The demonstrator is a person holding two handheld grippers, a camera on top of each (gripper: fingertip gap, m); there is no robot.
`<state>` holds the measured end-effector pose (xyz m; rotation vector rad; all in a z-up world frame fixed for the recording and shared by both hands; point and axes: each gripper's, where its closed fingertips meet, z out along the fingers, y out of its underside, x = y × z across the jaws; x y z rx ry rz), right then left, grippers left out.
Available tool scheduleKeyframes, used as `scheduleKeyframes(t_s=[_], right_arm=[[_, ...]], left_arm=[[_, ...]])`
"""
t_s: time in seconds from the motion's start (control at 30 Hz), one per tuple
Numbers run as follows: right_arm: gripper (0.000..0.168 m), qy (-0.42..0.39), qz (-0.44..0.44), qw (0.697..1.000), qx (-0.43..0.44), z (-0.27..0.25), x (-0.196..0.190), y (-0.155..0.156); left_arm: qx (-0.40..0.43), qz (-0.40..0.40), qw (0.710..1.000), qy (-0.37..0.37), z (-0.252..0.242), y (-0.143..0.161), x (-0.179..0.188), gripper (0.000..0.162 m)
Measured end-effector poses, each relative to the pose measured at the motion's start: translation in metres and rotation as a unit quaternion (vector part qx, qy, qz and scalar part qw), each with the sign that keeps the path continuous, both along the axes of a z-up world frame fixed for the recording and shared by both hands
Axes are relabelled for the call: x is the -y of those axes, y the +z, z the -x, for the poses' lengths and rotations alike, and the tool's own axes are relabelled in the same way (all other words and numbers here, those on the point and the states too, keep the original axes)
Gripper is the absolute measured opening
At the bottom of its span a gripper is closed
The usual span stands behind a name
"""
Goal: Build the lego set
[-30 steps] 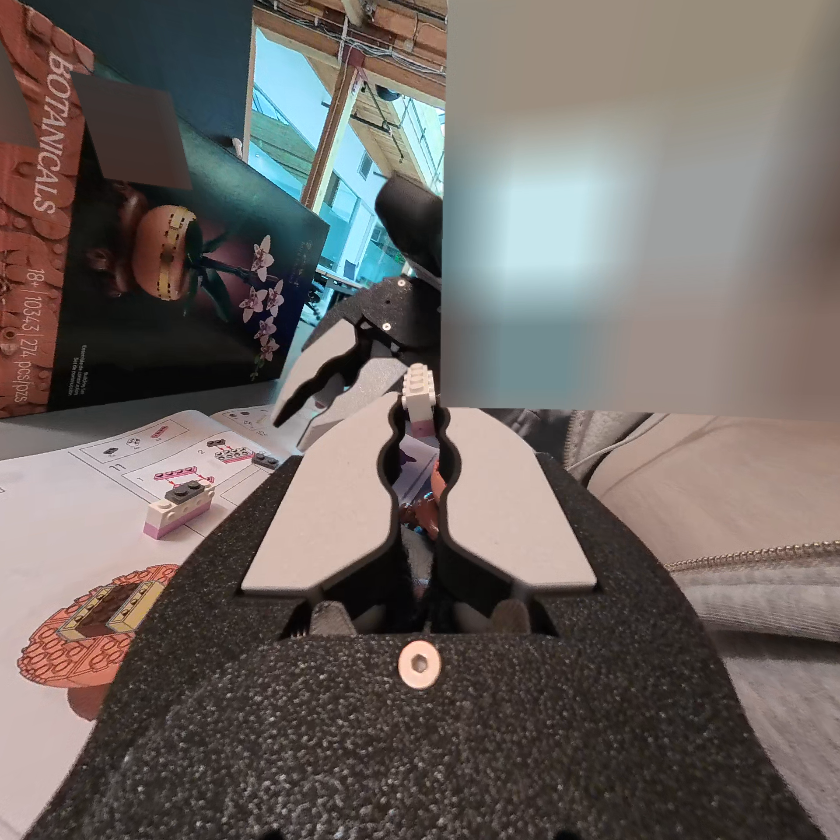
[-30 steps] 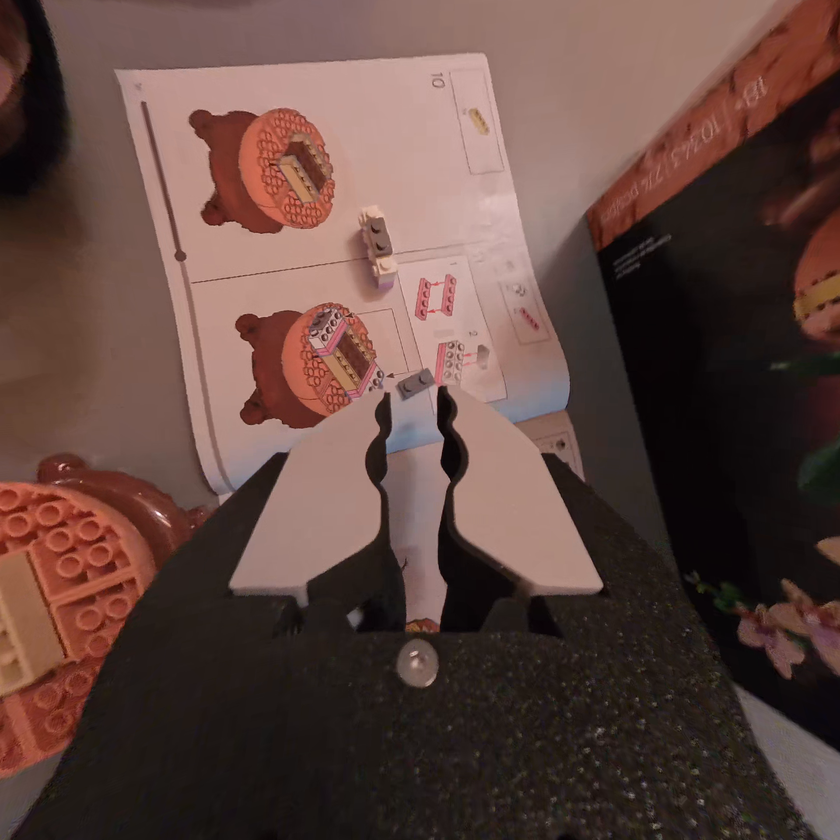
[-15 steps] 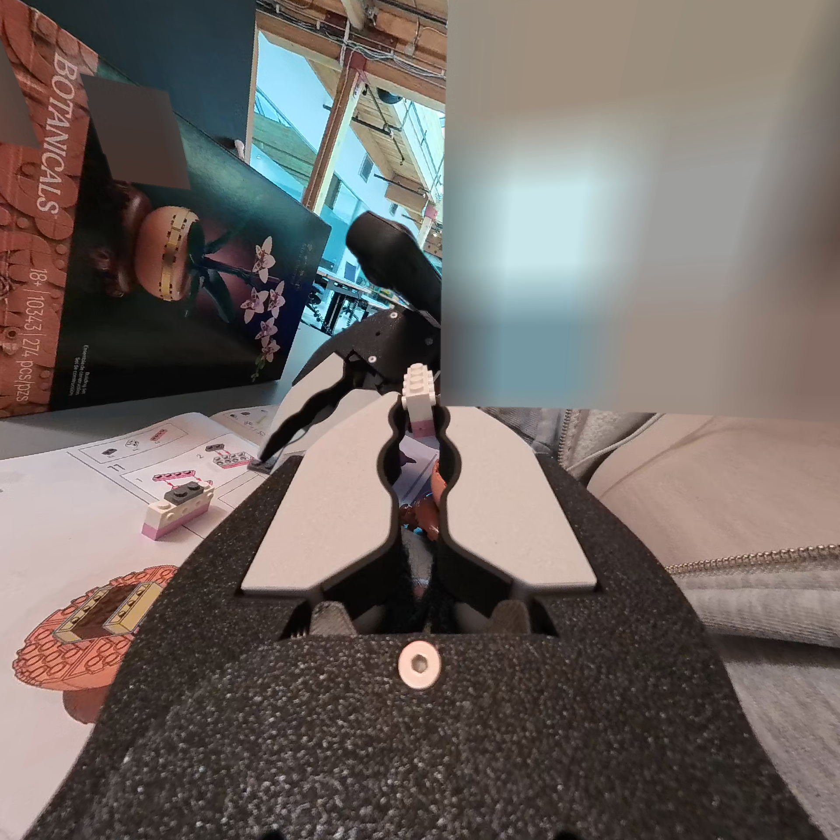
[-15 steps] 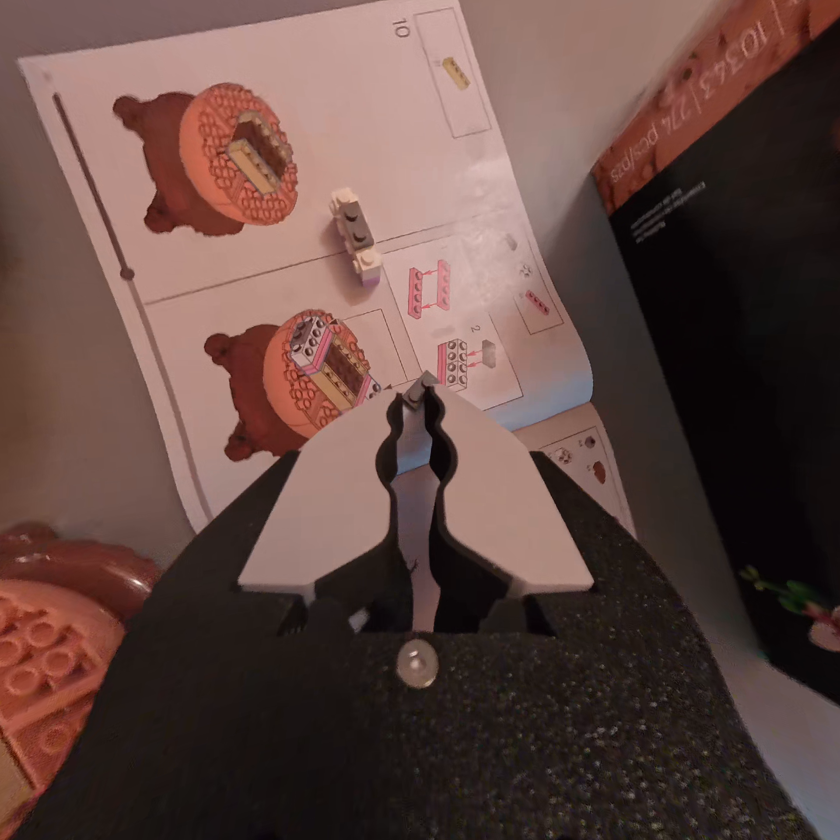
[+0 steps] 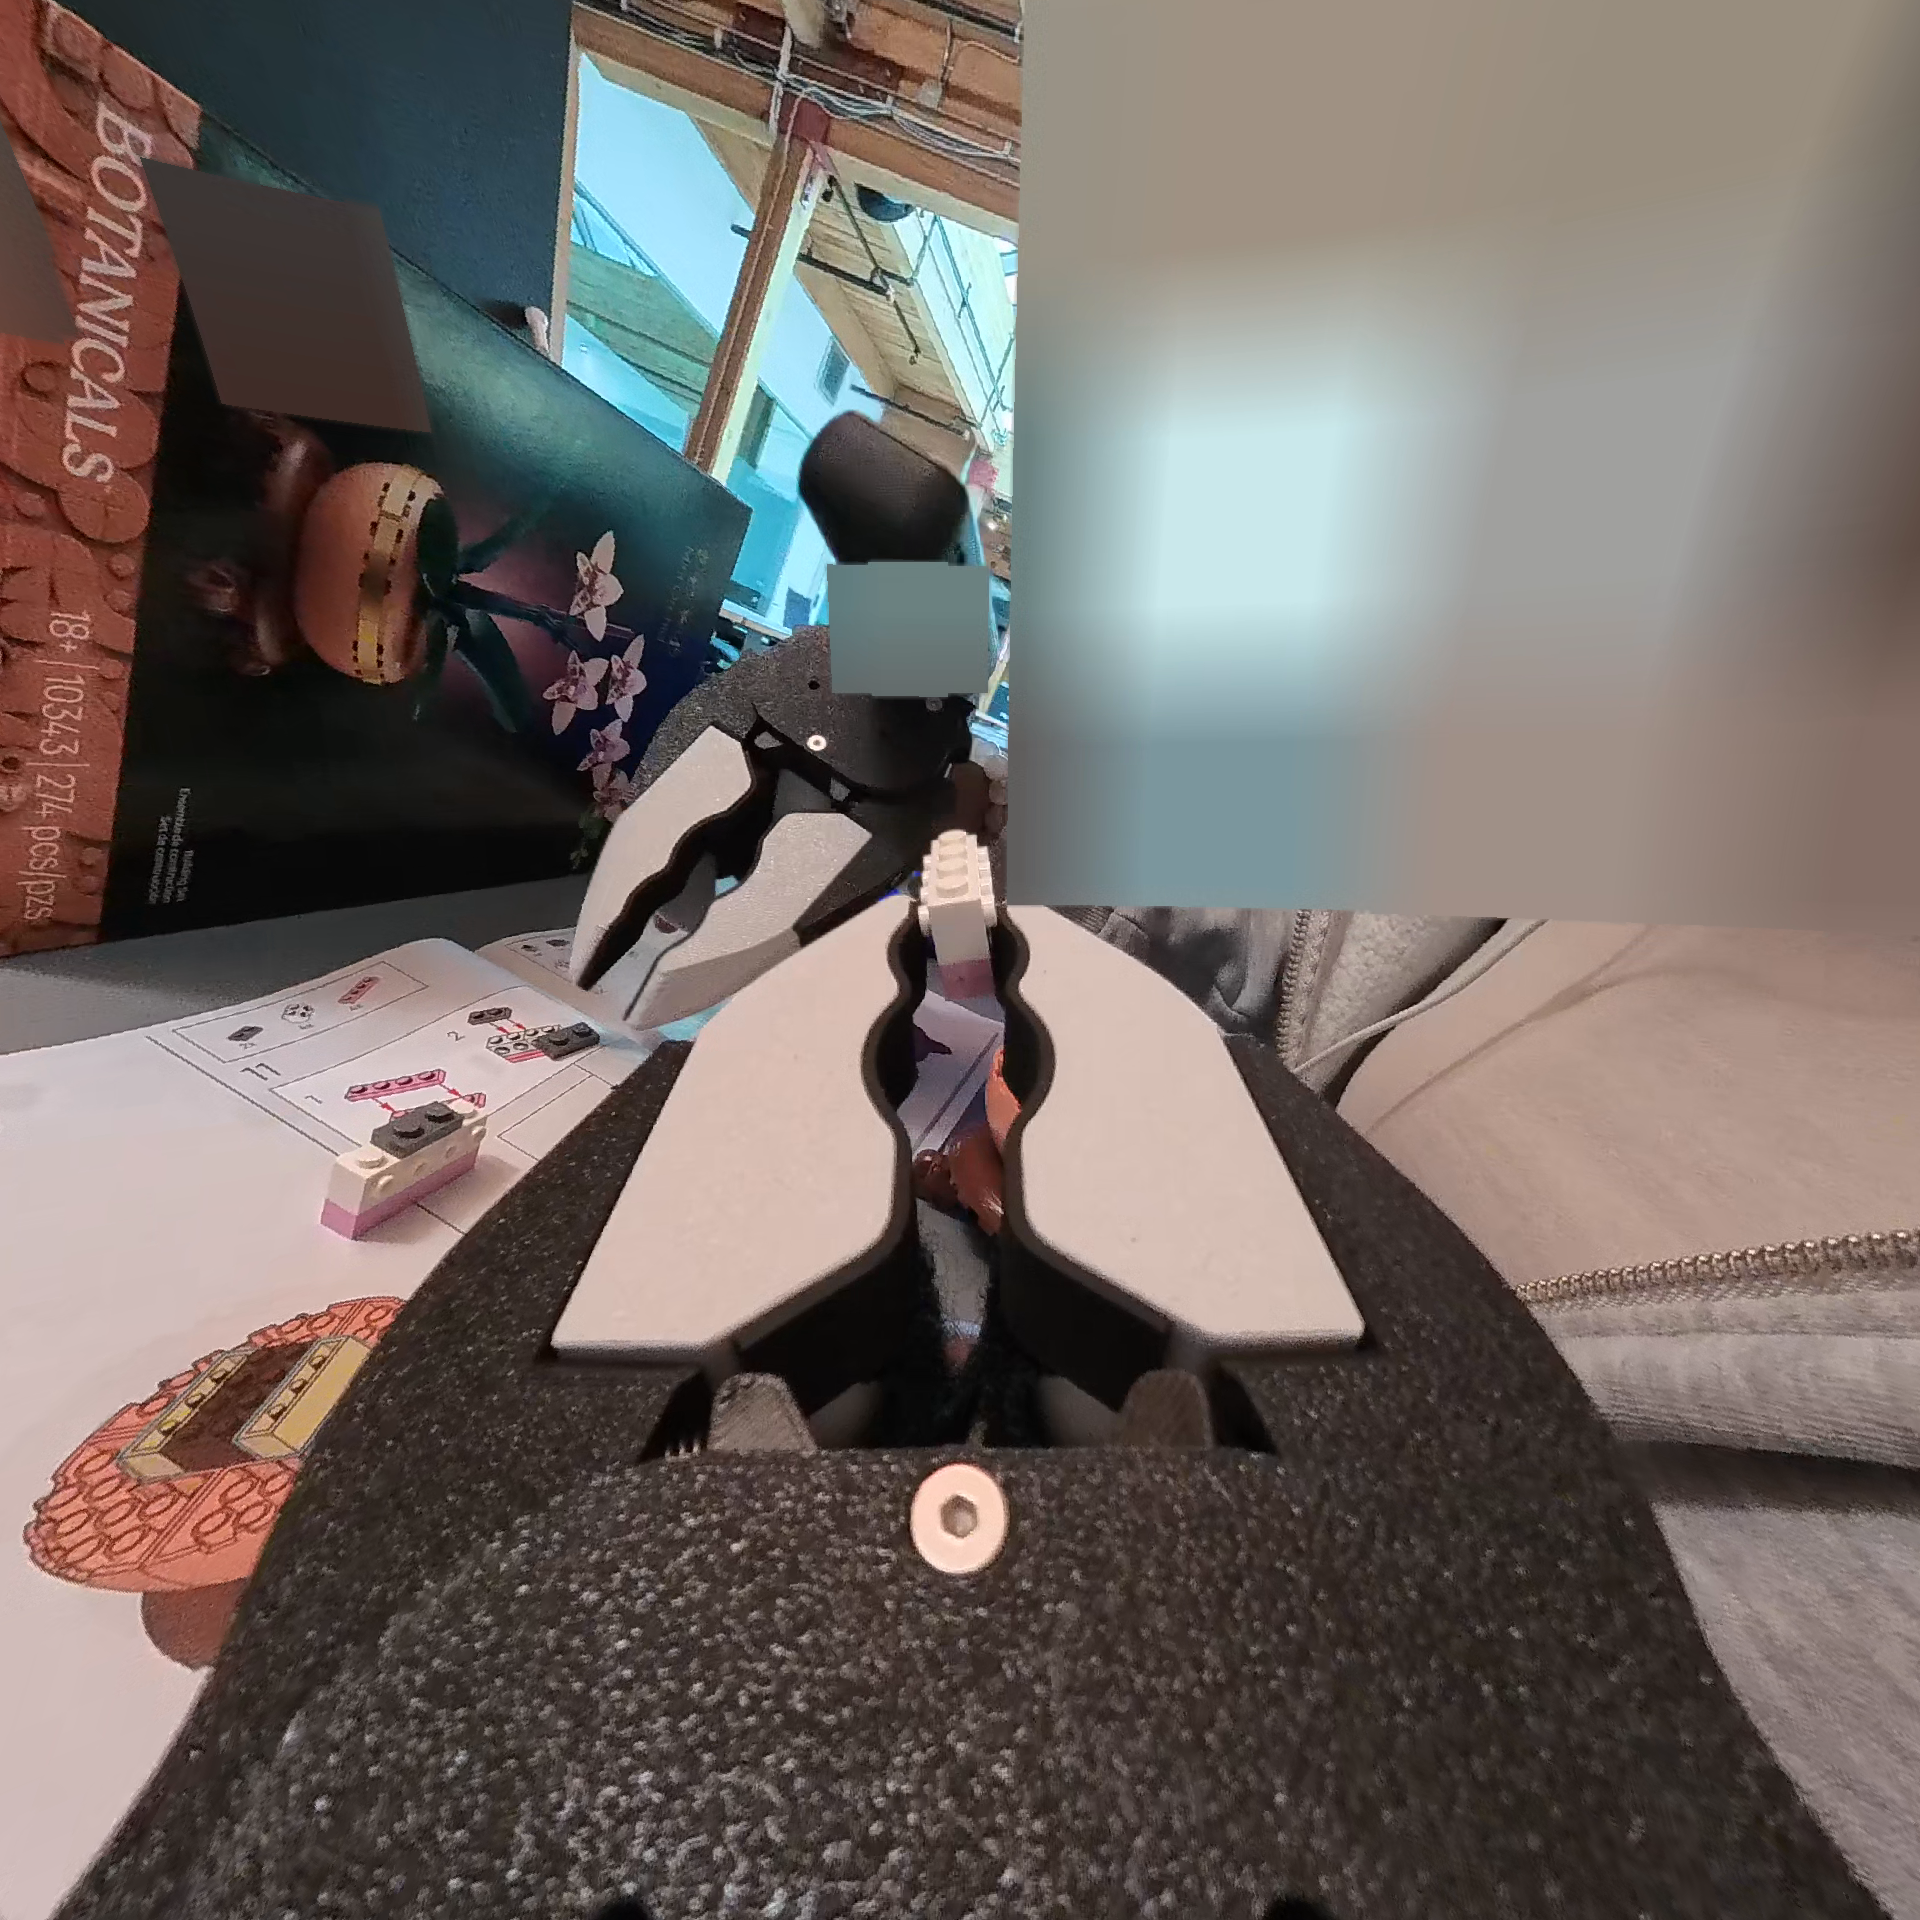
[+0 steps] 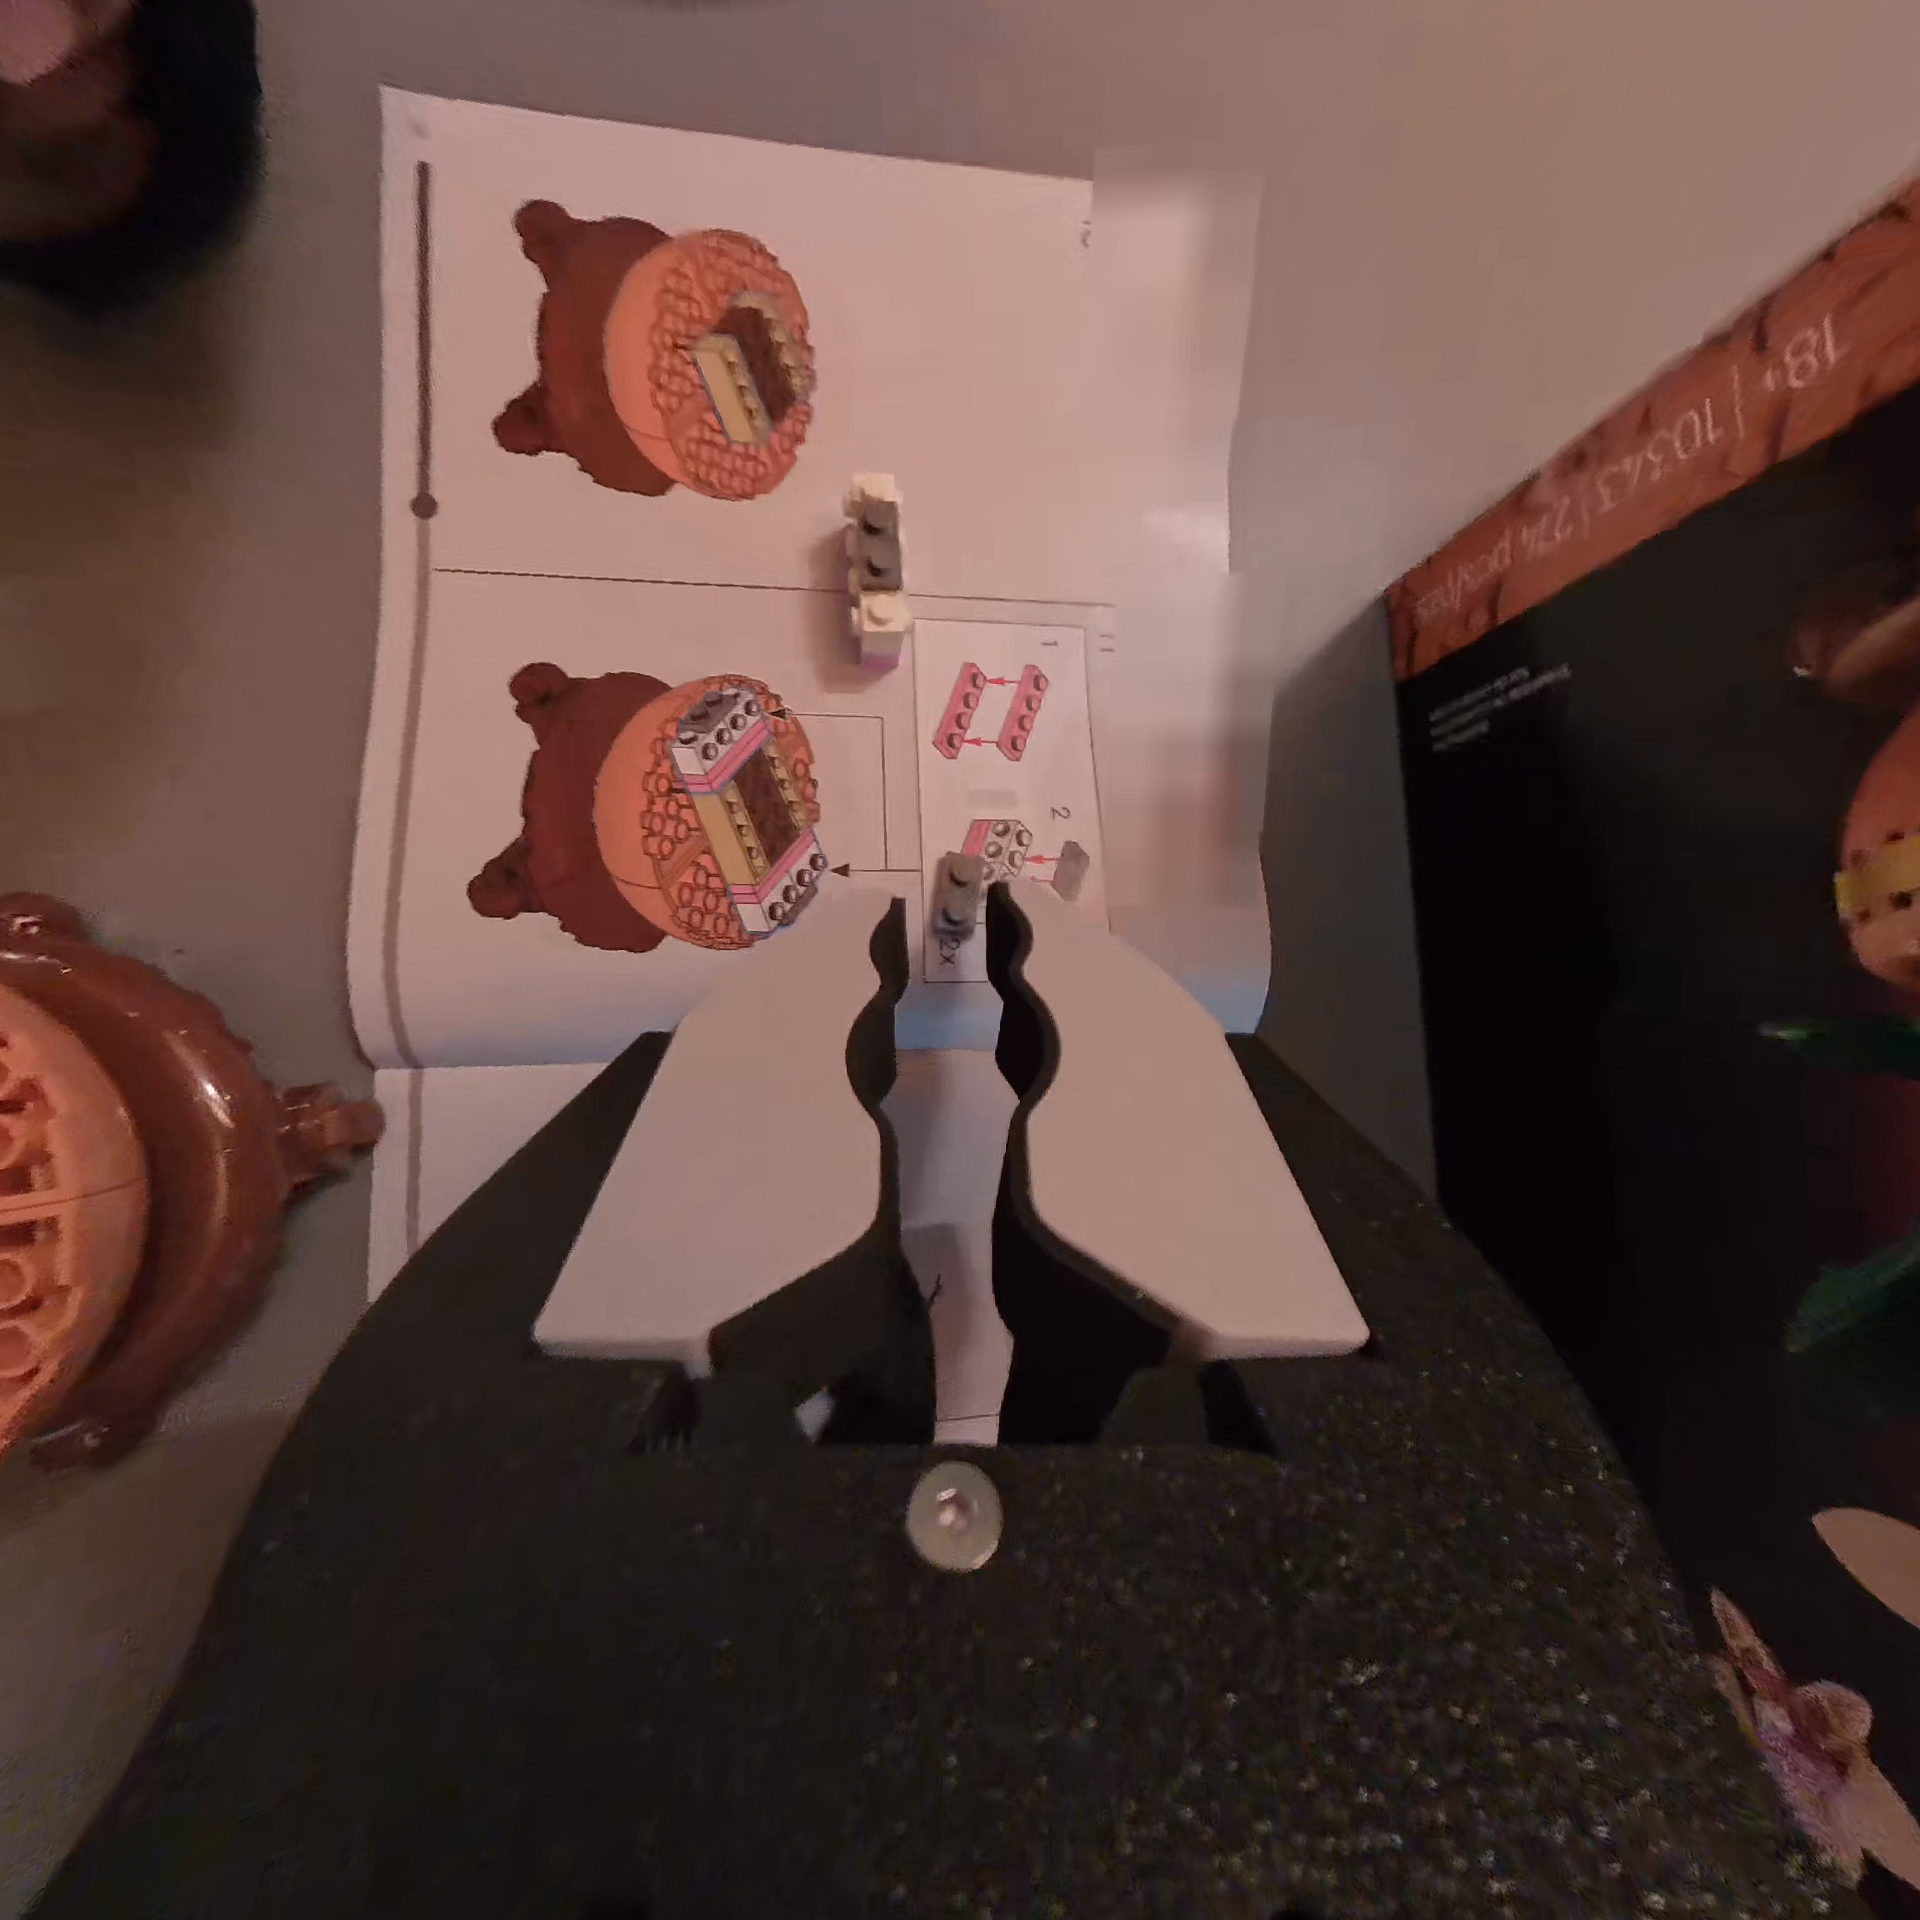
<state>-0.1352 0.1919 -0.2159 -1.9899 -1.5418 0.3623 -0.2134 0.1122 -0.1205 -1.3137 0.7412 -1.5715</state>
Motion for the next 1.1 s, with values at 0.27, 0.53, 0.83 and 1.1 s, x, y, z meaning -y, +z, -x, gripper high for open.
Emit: scheduleKeyframes(t_s=[0.27, 0.53, 0.83, 1.1], right_arm=[[0.007, -0.015, 0.030, 0.999, 0.014, 0.003, -0.004, -0.014], [0.006, 0.095, 0.045, 0.987, -0.121, 0.042, 0.036, 0.060], [0.006, 0.180, 0.075, 0.975, -0.109, 0.073, 0.091, 0.102], [0.005, 0.168, 0.077, 0.979, -0.091, 0.073, 0.097, 0.092]], left_arm=[[-0.005, -0.016, 1.000, -0.002, -0.002, 0.001, 0.002, 0.011], [-0.011, -0.040, 0.999, -0.009, -0.005, 0.001, 0.007, 0.010], [-0.129, -0.150, 0.980, 0.027, -0.017, -0.015, 0.016, 0.011], [-0.139, -0.178, 0.973, 0.037, -0.017, -0.017, 0.018, 0.011]])
